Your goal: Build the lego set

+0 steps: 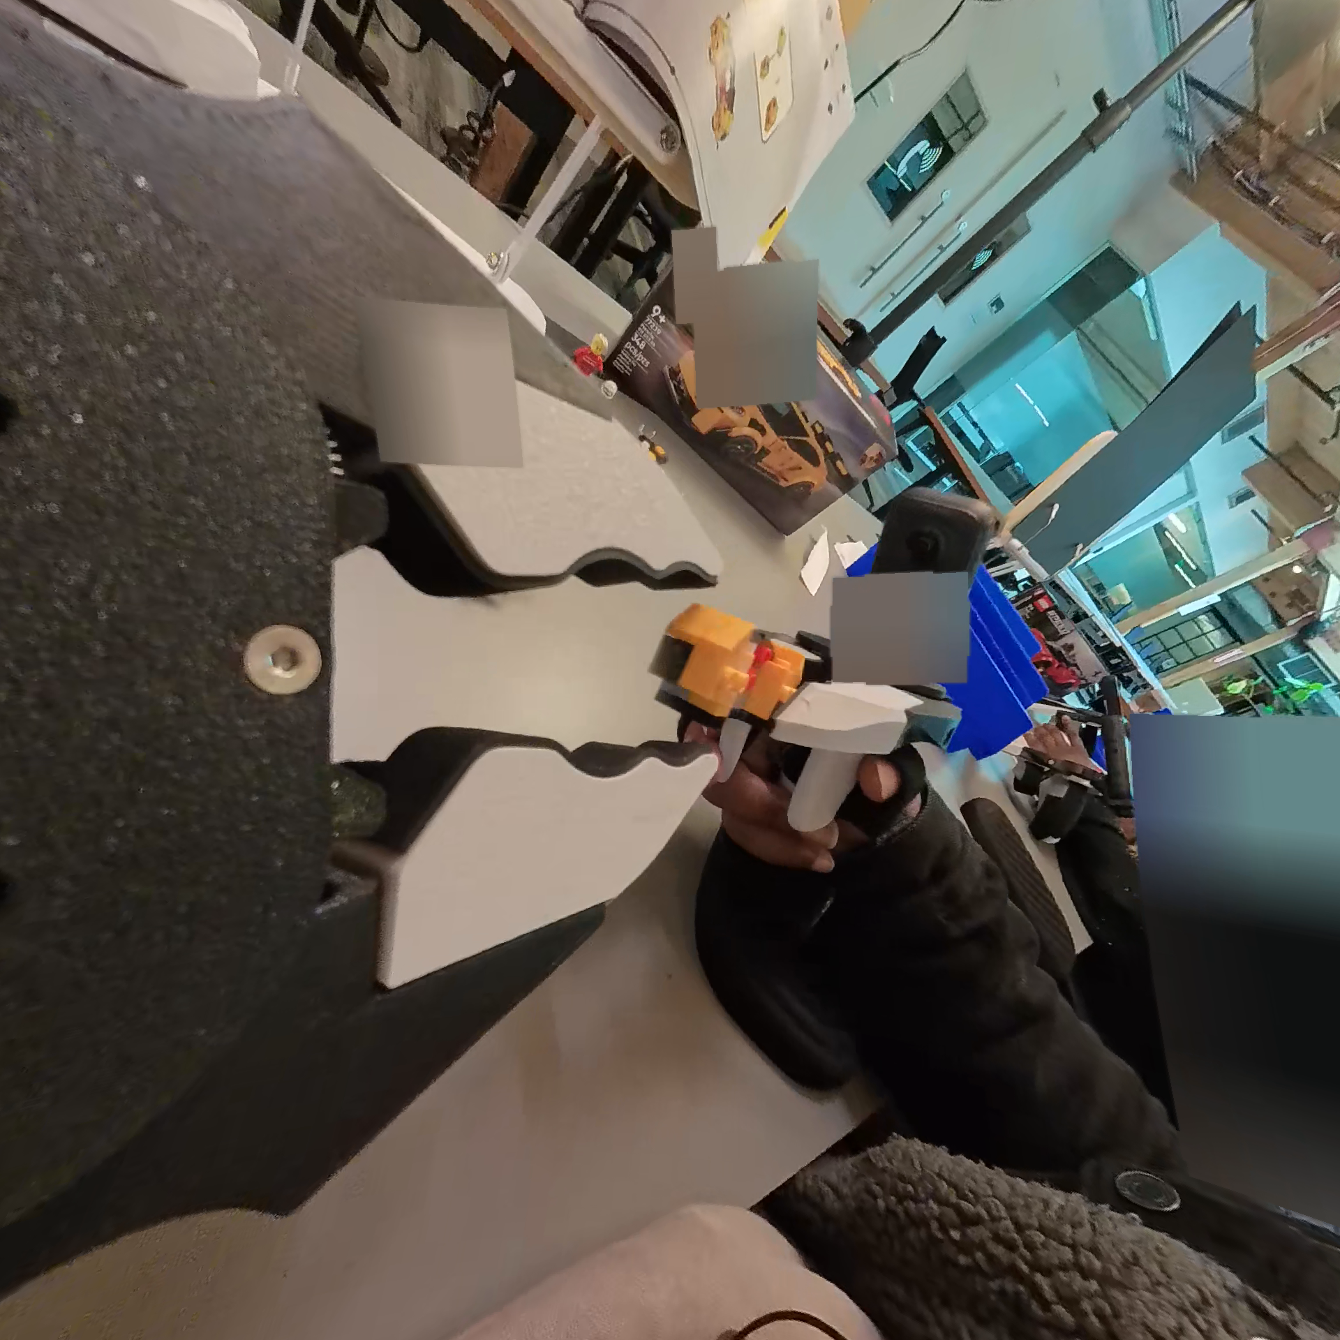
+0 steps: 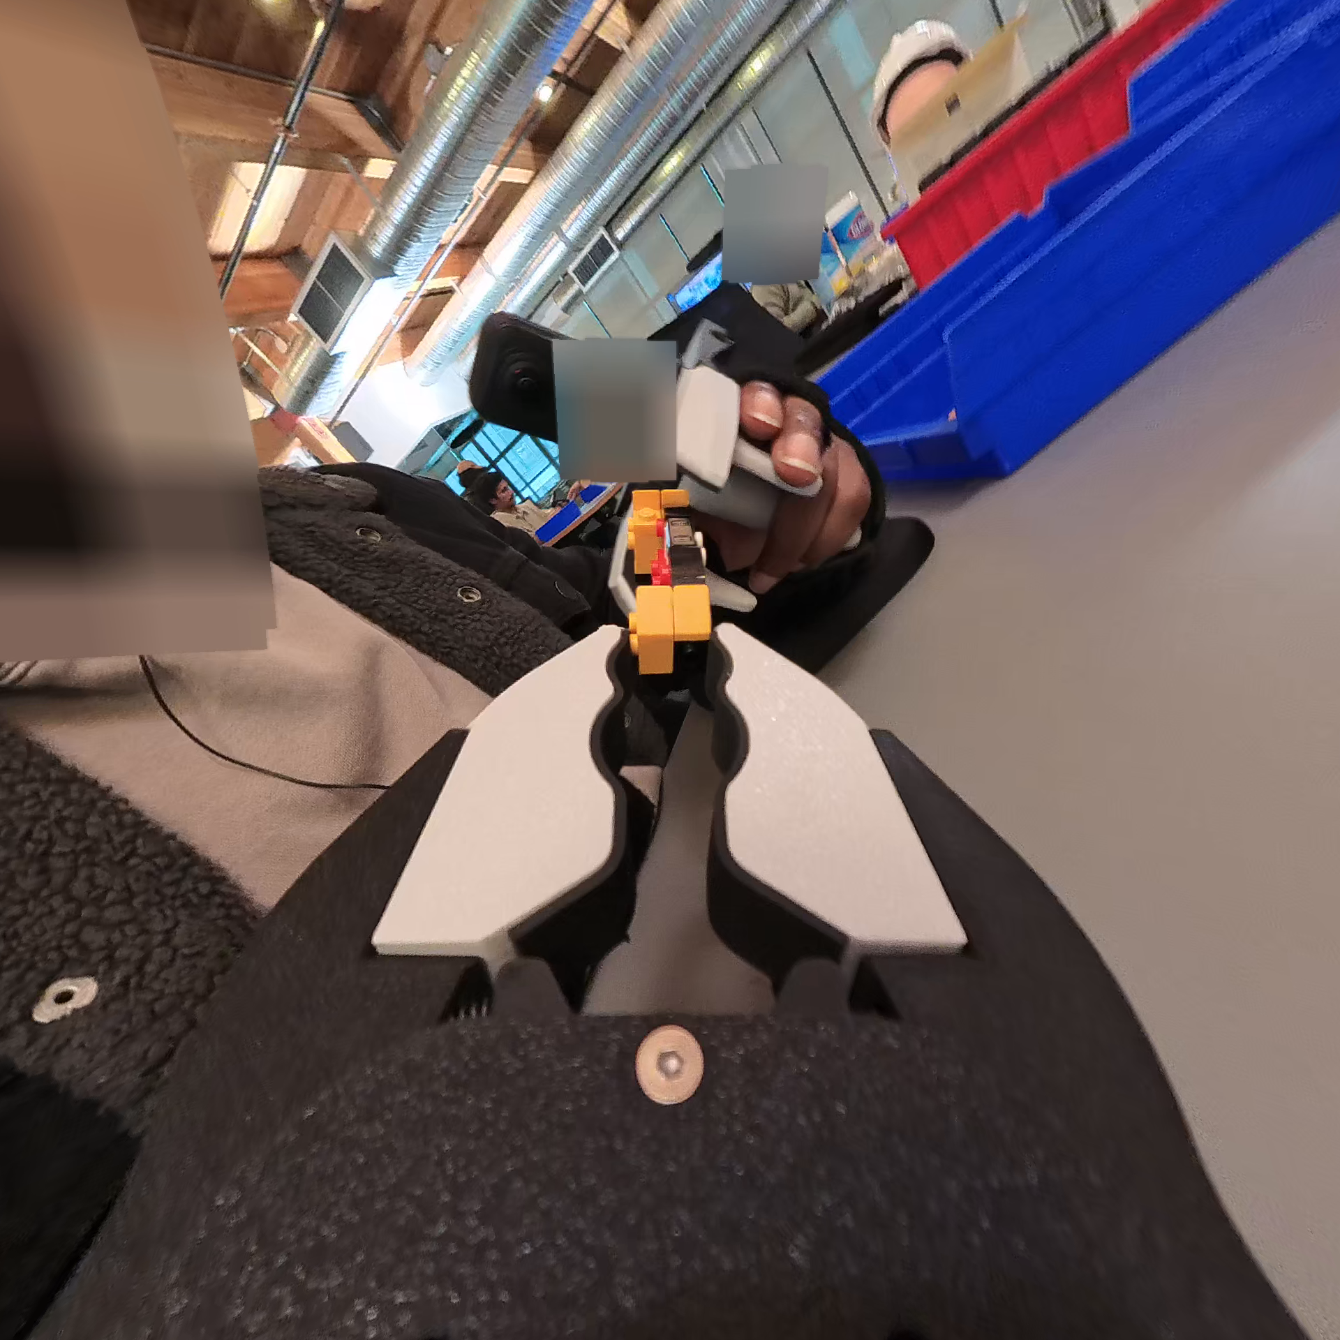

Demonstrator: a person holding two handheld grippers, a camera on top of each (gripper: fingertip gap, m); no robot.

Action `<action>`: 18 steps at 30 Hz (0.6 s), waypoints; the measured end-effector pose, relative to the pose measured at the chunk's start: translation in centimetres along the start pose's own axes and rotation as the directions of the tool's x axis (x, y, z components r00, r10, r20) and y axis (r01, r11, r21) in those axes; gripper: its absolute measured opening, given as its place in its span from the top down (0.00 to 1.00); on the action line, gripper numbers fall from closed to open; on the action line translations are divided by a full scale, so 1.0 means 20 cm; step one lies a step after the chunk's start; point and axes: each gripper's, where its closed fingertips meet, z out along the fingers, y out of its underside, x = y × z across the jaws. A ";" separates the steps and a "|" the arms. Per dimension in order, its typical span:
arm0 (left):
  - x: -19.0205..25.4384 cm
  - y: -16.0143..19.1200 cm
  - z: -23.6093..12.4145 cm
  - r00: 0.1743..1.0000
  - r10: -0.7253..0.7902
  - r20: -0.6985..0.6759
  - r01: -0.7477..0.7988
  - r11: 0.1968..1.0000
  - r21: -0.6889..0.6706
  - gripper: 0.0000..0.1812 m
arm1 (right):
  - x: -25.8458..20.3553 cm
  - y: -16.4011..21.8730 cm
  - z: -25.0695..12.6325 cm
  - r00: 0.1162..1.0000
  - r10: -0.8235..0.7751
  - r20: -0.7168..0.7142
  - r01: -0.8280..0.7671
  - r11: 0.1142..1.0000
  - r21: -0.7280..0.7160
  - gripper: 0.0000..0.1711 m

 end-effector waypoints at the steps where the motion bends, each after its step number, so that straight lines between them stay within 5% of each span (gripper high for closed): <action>1: 0.00 0.00 0.00 1.000 0.013 0.001 -0.013 1.000 -0.005 0.79 | 0.01 0.01 0.00 1.000 0.020 -0.003 -0.020 1.000 -0.010 0.89; 18: 0.02 0.03 0.02 1.000 0.020 -0.003 -0.020 0.999 -0.046 0.84 | 0.06 0.03 0.01 0.991 0.134 -0.010 -0.134 0.991 -0.027 0.89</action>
